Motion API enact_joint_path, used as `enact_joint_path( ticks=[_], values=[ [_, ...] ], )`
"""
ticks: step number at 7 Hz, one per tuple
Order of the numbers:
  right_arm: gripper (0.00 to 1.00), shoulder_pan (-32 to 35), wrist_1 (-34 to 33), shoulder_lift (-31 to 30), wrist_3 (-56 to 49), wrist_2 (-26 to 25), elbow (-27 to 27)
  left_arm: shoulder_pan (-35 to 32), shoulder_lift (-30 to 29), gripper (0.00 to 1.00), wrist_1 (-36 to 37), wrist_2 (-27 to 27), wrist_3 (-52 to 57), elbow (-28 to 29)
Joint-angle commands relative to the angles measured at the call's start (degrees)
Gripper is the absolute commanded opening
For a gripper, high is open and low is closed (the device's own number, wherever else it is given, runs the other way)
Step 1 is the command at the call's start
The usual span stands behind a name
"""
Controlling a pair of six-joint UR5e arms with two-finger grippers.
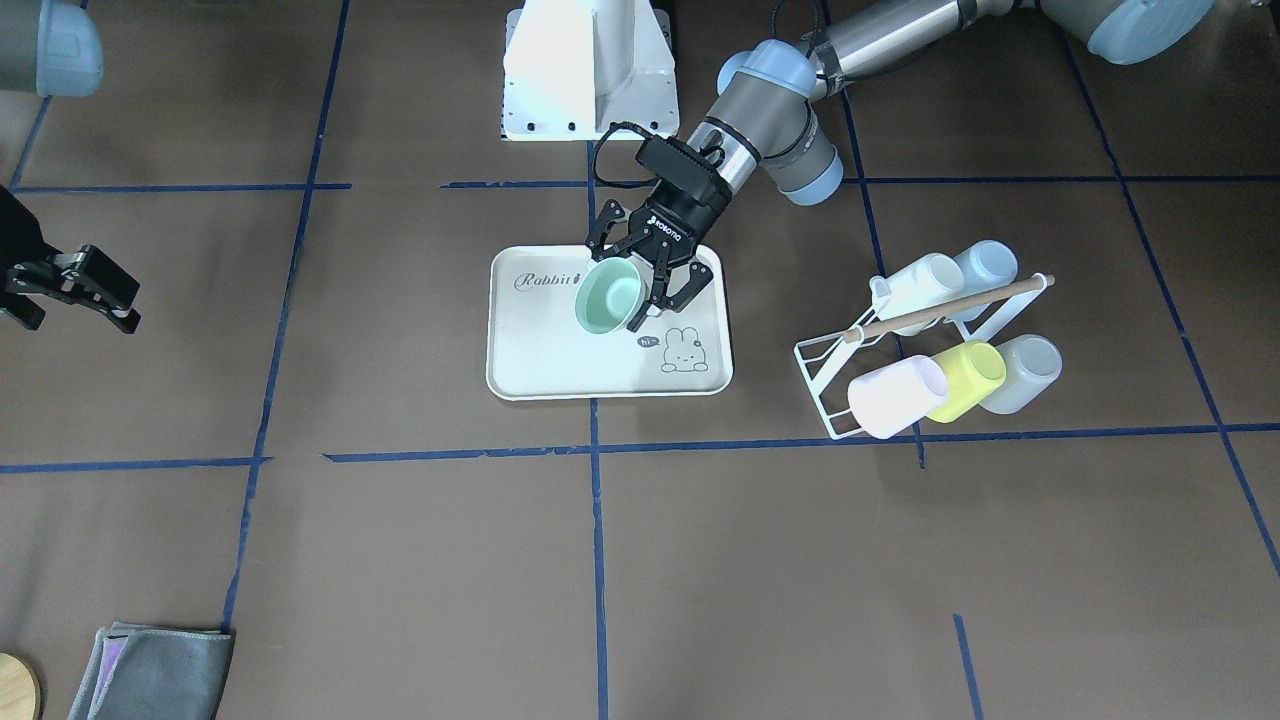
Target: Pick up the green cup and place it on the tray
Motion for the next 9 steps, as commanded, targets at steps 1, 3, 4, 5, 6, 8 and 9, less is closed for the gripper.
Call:
enact_joint_path(
  ticks=[1,3,4,5,6,8,9],
  values=[
    [1.00,8.99,0.00,-0.34,-17.58,8.38,-6.87,0.18,-2.33,0.25,-0.93,-0.09,-0.03,4.15],
    [1.00,14.38,0.00,-1.39,-26.53,9.39,-10.85,0.44,-2.61,0.28,-1.01,-0.09,0.06,7.33],
    [1.00,15.97,-0.09,-2.44,-28.73,10.09,-11.30,0.88,-2.96,0.29,-1.01,-0.09,0.06,9.08],
    [1.00,16.25,0.00,-3.06,-29.02,10.44,-11.30,1.58,-3.14,0.29,-1.01,0.00,0.06,9.19],
    [1.00,16.34,0.00,-3.07,-29.02,10.45,-11.39,2.11,-4.10,0.30,-0.93,0.00,0.06,9.19],
    [1.00,16.42,-0.09,-3.07,-28.93,10.36,-11.39,2.20,-4.46,0.46,-0.58,-0.09,0.14,9.10],
    [1.00,16.42,-0.09,-3.07,-28.85,10.36,-11.39,2.20,-4.28,0.54,-0.49,-0.09,0.32,9.10]
  ],
)
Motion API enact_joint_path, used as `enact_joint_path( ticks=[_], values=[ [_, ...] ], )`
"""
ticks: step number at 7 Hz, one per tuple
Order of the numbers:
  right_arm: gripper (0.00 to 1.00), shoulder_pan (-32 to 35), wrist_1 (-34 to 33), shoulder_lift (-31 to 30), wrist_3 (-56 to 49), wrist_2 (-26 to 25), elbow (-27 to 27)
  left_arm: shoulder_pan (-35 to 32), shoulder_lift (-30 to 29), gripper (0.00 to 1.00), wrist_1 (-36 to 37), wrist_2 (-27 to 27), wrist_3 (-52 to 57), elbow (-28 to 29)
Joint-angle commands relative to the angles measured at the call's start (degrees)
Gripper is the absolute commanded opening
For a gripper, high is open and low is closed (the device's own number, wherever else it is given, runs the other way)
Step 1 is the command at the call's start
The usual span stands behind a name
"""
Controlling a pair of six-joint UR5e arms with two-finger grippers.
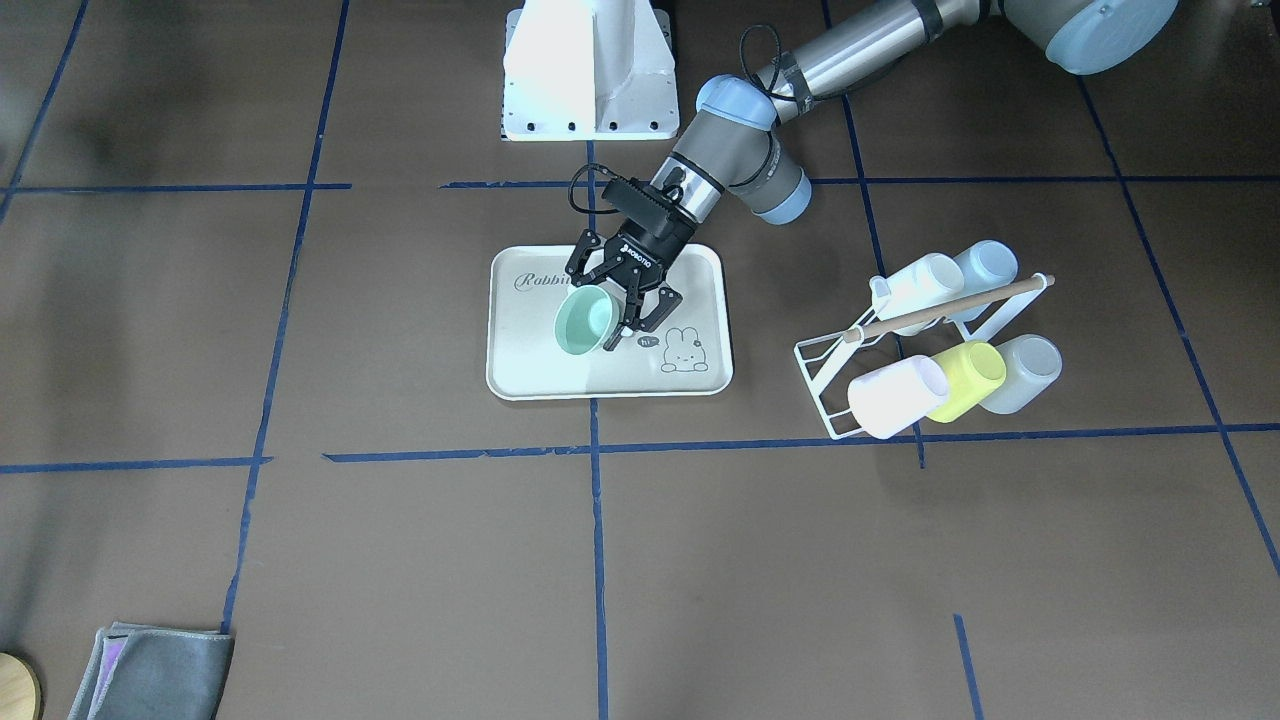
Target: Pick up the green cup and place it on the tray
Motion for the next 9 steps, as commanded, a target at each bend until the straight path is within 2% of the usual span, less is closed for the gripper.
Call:
enact_joint_path(
  ticks=[1,2,4,9],
  values=[
    [1.00,0.04,-0.03,-0.02,0.08,-0.02,-0.01,0.04,0.04,0.58,0.12,-0.01,0.15,0.00],
    [1.00,0.04,-0.03,-0.02,0.08,-0.02,-0.01,0.04,0.04,0.59,0.03,-0.01,0.07,0.00],
    [1.00,0.04,-0.03,-0.02,0.17,-0.20,-0.01,0.04,0.13,0.73,0.12,0.08,0.51,-0.09],
    [1.00,0.04,-0.03,-0.02,0.43,-0.20,-0.01,0.04,0.48,0.78,0.03,0.17,0.51,-0.09]
  ],
)
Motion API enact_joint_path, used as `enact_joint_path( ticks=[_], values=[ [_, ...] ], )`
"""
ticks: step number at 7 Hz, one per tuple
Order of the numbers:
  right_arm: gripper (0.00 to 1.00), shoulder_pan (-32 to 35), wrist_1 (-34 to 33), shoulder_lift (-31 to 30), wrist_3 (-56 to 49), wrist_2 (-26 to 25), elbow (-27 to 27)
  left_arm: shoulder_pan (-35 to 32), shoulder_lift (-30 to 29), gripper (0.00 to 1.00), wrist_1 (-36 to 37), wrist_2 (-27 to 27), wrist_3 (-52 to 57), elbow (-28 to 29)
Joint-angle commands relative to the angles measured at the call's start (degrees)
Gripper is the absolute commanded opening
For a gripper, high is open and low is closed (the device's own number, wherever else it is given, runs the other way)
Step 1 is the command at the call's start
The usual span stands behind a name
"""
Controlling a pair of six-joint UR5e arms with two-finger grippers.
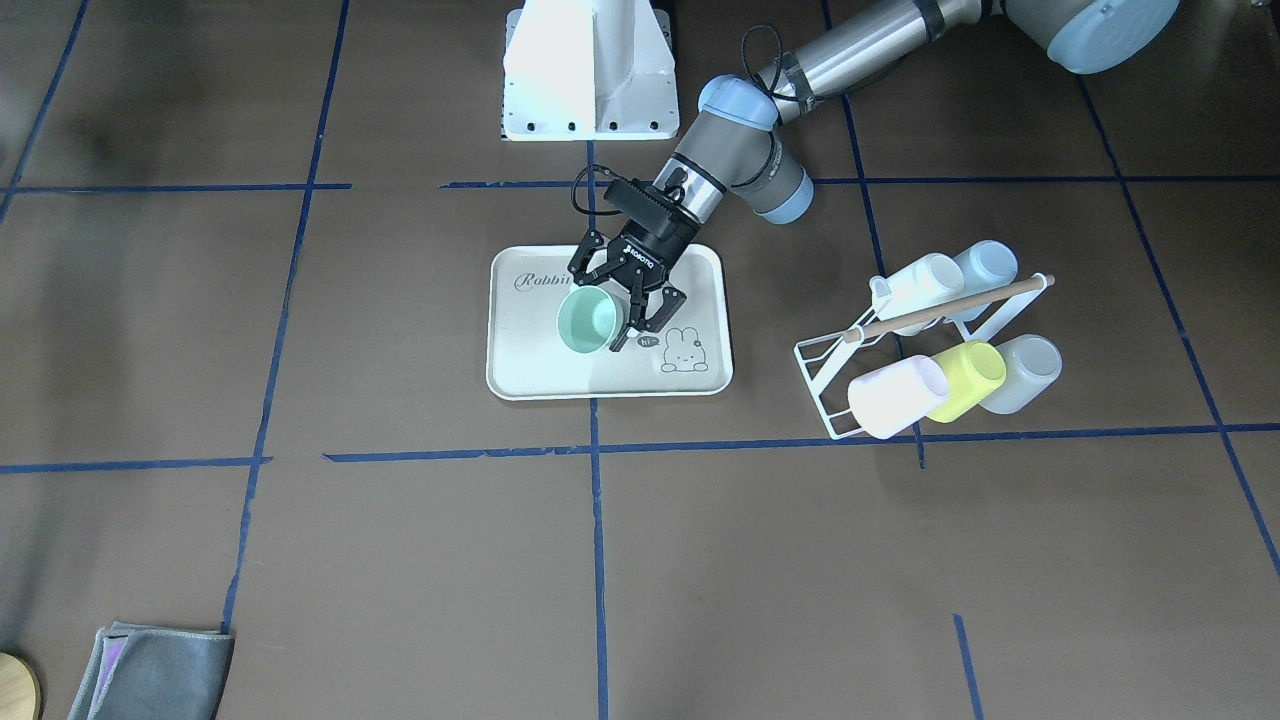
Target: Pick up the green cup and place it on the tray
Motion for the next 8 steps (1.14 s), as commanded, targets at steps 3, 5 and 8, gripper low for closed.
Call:
enact_joint_path(
  ticks=[3,5,8],
  values=[
    [1.00,0.00,-0.04,0.00,0.04,0.00,0.00,-0.09,0.02,0.80,-0.09,-0.04,-0.09,-0.26],
    [1.00,0.00,-0.04,0.00,0.04,0.00,0.00,-0.09,-0.07,0.92,-0.09,-0.04,-0.09,-0.26],
    [1.00,0.00,0.05,-0.09,0.13,0.00,-0.18,-0.17,-0.16,1.00,-0.09,-0.04,-0.26,-0.53]
  ],
)
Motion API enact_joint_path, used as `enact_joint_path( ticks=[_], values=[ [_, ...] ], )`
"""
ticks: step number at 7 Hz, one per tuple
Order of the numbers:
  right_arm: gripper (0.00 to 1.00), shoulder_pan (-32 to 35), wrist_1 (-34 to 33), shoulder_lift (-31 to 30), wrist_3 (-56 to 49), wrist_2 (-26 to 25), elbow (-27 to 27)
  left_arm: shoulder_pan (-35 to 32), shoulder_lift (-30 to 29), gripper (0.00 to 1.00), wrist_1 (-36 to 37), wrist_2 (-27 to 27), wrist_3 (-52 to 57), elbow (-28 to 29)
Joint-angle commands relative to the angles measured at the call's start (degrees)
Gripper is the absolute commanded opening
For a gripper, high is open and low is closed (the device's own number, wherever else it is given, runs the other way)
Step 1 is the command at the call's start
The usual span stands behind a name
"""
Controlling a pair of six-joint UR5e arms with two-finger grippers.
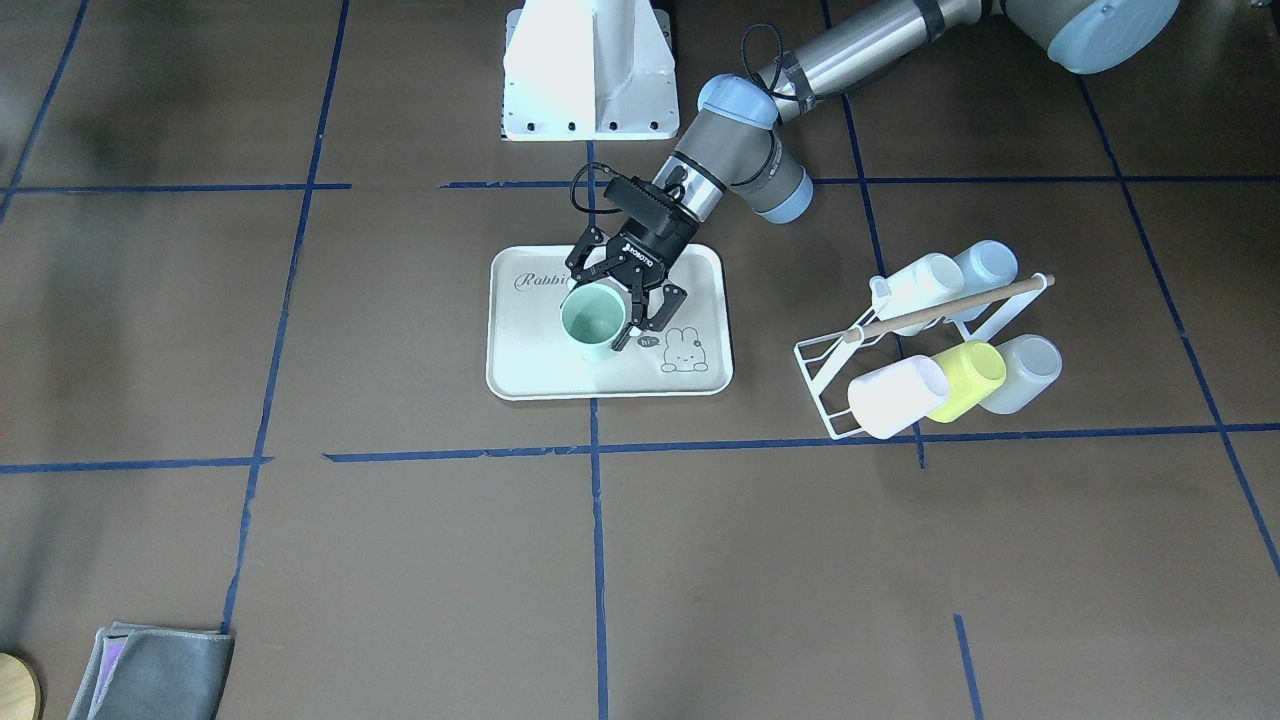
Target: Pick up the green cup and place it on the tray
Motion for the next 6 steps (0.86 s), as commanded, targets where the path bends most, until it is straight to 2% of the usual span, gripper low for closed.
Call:
enact_joint_path(
  ticks=[1,4,5,6],
  values=[
    [1.00,-0.06,0.01,0.06,0.06,-0.09,-0.24,-0.23,-0.28,1.00,0.00,-0.09,-0.24,-0.31],
    [1.00,0.02,0.01,0.06,0.06,-0.09,-0.25,-3.29,0.34,1.00,0.35,-3.06,0.29,-3.65],
    [1.00,0.02,0.01,0.06,-0.02,-0.09,-0.25,-4.87,1.38,1.00,1.22,-5.16,0.29,-6.26],
    [1.00,0.02,0.01,0.15,-0.02,-0.09,-0.25,-6.71,3.57,1.00,6.10,-8.23,0.20,-12.21]
  ],
)
